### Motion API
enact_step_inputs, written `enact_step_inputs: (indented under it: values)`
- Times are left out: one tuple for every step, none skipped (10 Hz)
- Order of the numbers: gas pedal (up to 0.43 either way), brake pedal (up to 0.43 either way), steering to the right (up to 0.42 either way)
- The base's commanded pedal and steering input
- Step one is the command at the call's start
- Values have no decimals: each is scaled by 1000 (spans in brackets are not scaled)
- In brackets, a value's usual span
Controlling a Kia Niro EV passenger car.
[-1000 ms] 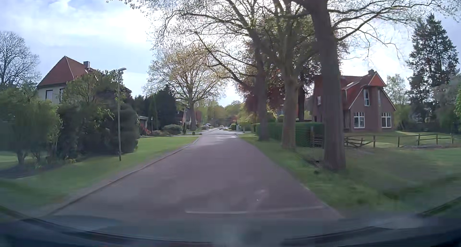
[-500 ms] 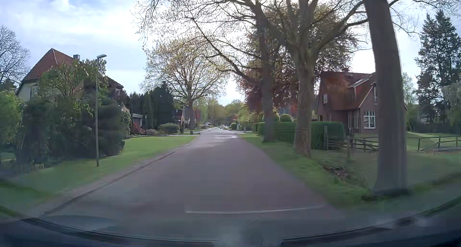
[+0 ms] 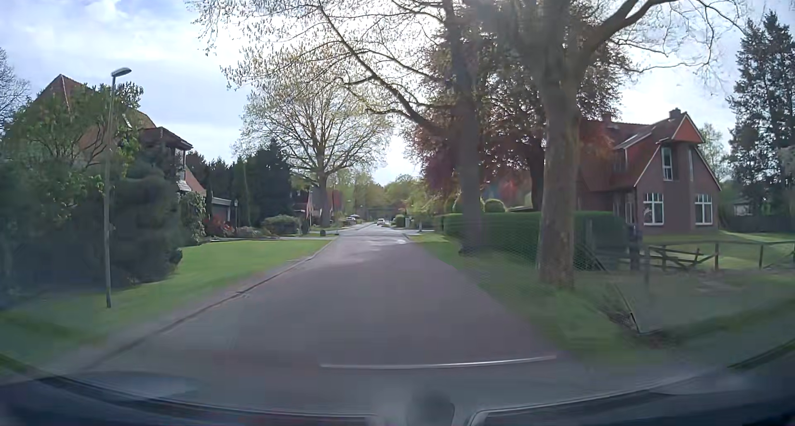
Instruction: Follow the waypoints while adhering to traffic rules and regulations
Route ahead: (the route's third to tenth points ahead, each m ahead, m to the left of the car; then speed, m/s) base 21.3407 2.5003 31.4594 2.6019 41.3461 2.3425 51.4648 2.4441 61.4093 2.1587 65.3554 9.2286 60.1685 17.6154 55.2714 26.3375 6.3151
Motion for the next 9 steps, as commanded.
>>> enact_step_inputs:
  values:
    - [59, 0, 8]
    - [59, 0, 7]
    - [59, 0, 7]
    - [59, 0, 6]
    - [59, 0, 3]
    - [39, 0, 1]
    - [39, 0, 1]
    - [39, 0, 1]
    - [39, 0, 1]
